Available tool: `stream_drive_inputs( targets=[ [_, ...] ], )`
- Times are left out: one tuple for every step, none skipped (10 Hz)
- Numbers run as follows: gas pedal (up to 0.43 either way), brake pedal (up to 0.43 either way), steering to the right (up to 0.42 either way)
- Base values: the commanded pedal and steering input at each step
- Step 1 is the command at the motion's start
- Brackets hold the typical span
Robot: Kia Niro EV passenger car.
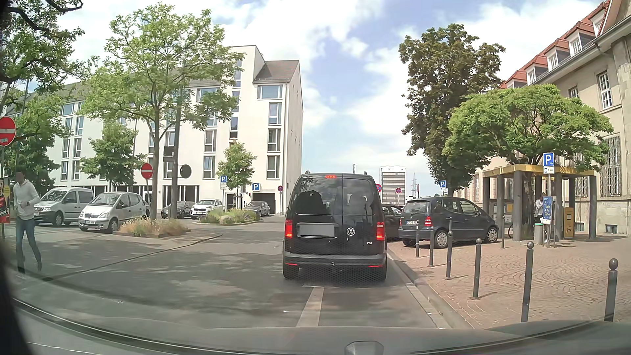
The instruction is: Follow the waypoints while adhering to traffic rules and regulations
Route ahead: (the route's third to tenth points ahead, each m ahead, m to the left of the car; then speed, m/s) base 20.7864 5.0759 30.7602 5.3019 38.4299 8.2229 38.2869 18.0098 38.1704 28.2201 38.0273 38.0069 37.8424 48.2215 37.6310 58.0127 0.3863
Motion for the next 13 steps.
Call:
stream_drive_inputs(
  targets=[
    [0.0, 0.22, -0.067],
    [0.0, 0.22, -0.067],
    [0.0, 0.226, -0.066],
    [0.0, 0.226, -0.067],
    [0.0, 0.226, -0.066],
    [0.0, 0.226, -0.066],
    [0.0, 0.226, -0.067],
    [0.0, 0.226, -0.067],
    [0.0, 0.226, -0.067],
    [0.0, 0.226, -0.067],
    [0.0, 0.226, -0.066],
    [0.0, 0.226, -0.067],
    [0.0, 0.226, -0.067]
  ],
)
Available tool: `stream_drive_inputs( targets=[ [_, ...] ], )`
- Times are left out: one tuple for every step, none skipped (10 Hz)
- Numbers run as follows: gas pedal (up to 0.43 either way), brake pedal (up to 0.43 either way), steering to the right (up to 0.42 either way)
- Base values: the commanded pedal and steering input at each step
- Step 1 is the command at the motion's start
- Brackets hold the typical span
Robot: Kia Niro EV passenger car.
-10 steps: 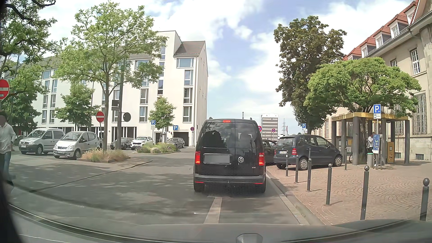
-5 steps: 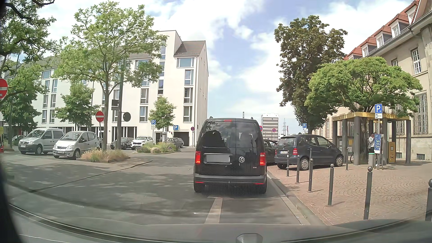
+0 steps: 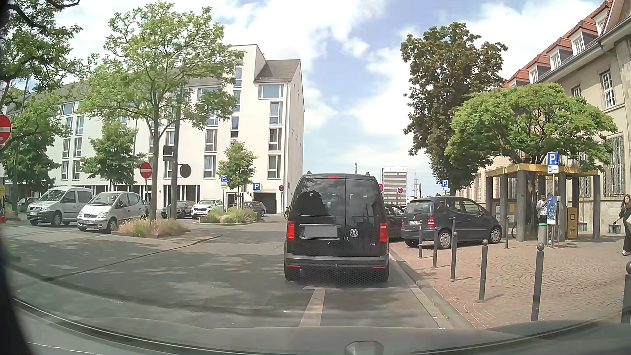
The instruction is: Follow the waypoints while adhering to traffic rules and regulations
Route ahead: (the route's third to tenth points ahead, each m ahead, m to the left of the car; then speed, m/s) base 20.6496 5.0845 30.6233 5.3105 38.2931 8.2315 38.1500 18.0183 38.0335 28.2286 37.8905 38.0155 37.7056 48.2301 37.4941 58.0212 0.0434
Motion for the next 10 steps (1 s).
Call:
stream_drive_inputs(
  targets=[
    [0.0, 0.226, -0.067],
    [0.0, 0.226, -0.067],
    [0.0, 0.226, -0.067],
    [0.0, 0.226, -0.067],
    [0.0, 0.226, -0.067],
    [0.0, 0.226, -0.067],
    [0.0, 0.226, -0.067],
    [0.0, 0.226, -0.066],
    [0.0, 0.226, -0.067],
    [0.0, 0.226, -0.067]
  ],
)
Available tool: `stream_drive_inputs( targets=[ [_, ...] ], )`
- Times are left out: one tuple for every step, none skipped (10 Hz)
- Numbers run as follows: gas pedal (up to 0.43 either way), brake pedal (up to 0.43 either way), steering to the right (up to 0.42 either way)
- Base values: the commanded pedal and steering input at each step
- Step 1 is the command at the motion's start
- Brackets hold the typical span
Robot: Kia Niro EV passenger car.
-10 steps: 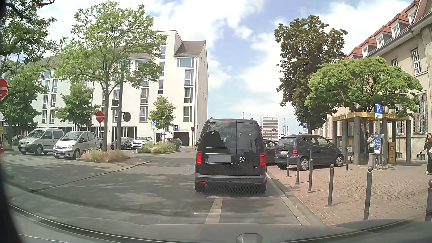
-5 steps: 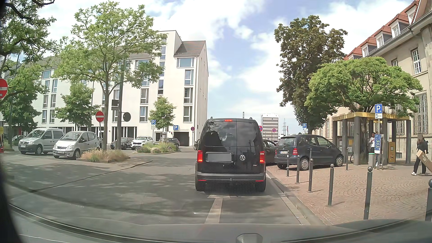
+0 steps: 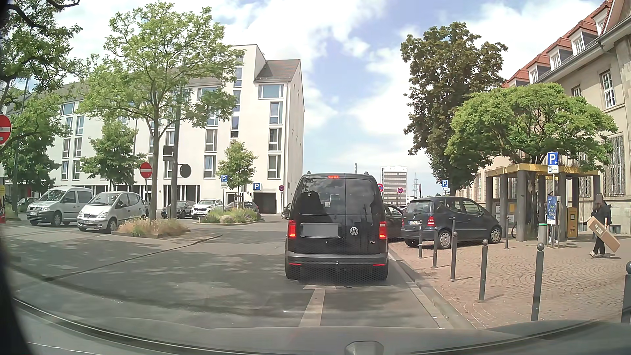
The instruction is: Follow the waypoints while adhering to traffic rules and regulations
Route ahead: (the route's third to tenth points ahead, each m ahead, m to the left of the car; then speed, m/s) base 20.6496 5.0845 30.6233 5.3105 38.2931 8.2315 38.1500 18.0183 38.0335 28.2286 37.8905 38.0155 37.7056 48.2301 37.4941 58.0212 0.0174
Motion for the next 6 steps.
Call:
stream_drive_inputs(
  targets=[
    [0.0, 0.226, -0.067],
    [0.0, 0.226, -0.067],
    [0.0, 0.226, -0.067],
    [0.0, 0.226, -0.066],
    [0.0, 0.226, -0.066],
    [0.0, 0.226, -0.067]
  ],
)
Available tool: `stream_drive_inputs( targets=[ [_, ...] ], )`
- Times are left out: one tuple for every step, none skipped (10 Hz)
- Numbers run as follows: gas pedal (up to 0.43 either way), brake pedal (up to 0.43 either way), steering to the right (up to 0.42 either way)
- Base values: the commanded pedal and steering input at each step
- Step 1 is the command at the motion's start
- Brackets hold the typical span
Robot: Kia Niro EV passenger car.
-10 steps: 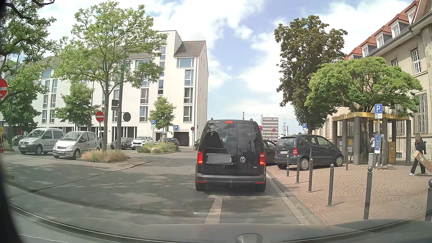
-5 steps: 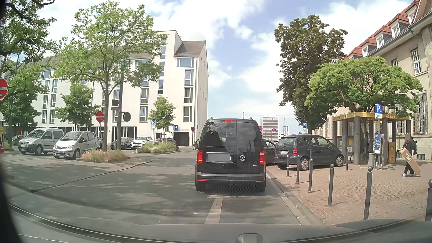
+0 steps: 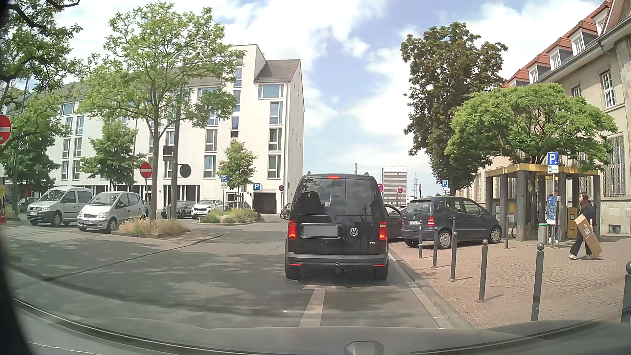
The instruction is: Follow the waypoints while adhering to traffic rules and regulations
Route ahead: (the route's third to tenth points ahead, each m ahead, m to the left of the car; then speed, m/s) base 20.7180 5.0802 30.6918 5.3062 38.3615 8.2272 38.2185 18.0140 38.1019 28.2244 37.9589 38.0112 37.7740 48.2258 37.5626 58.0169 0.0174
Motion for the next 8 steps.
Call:
stream_drive_inputs(
  targets=[
    [0.0, 0.226, -0.067],
    [0.0, 0.226, -0.067],
    [0.0, 0.226, -0.067],
    [0.0, 0.226, -0.067],
    [0.0, 0.226, -0.067],
    [0.0, 0.226, -0.066],
    [0.0, 0.226, -0.066],
    [0.0, 0.226, -0.066]
  ],
)
